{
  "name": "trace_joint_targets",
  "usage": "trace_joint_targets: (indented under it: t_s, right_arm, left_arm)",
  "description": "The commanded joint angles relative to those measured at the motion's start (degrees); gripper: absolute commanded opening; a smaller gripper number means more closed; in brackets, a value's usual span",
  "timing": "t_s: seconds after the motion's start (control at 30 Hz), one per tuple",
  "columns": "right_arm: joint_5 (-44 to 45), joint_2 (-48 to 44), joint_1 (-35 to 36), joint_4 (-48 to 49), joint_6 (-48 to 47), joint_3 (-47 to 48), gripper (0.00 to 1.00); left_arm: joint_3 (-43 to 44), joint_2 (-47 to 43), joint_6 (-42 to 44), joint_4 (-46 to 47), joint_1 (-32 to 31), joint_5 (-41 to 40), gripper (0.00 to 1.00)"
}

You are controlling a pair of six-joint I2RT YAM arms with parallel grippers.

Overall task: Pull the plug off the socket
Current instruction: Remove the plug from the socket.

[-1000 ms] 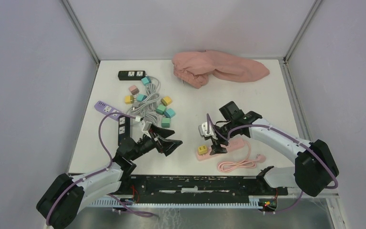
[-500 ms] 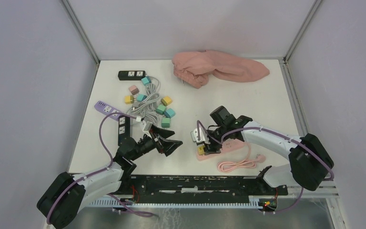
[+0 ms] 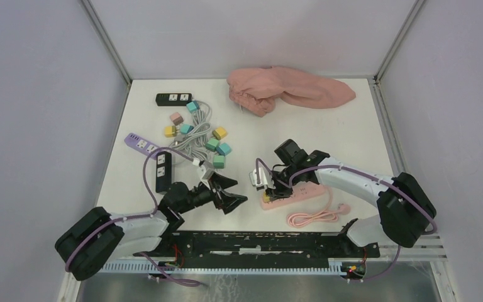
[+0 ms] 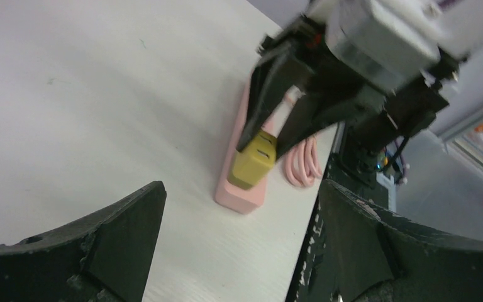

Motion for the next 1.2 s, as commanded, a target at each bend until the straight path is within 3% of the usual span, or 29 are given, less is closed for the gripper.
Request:
trace_joint_targets:
  t_s: [0.0,0.23,0.4,0.7,1.17]
  right_arm:
    - [-1.95,-3.01,-4.91,-2.97,-0.43,3.32,0.0]
    - [-11.08,-5.83,-13.96,-10.09,-6.81,4.38,0.0]
    - [-14.28,-5.75,-15.91,-14.88,-11.73,5.0,0.0]
    - [-15.87,-4.87,-16.14,-17.2,-13.55,5.97,0.0]
    - [-17.9,-4.68,-16.19,-18.85,-15.02,6.29,0.0]
  left_arm:
    - [1.0,5.5,10.41,7.27,-6.63,-4.06,0.97]
    - [5.68,17.34,21.31,10.73,-13.19,-10.07,0.98]
    - [8.32,24.51,27.42,14.32,-18.04,-13.56,0.98]
    - [8.98,34.19,29.57,26.61,-22.04,-15.29,0.98]
    - [12.28,41.6,31.41,27.84,-23.36,-15.23,0.98]
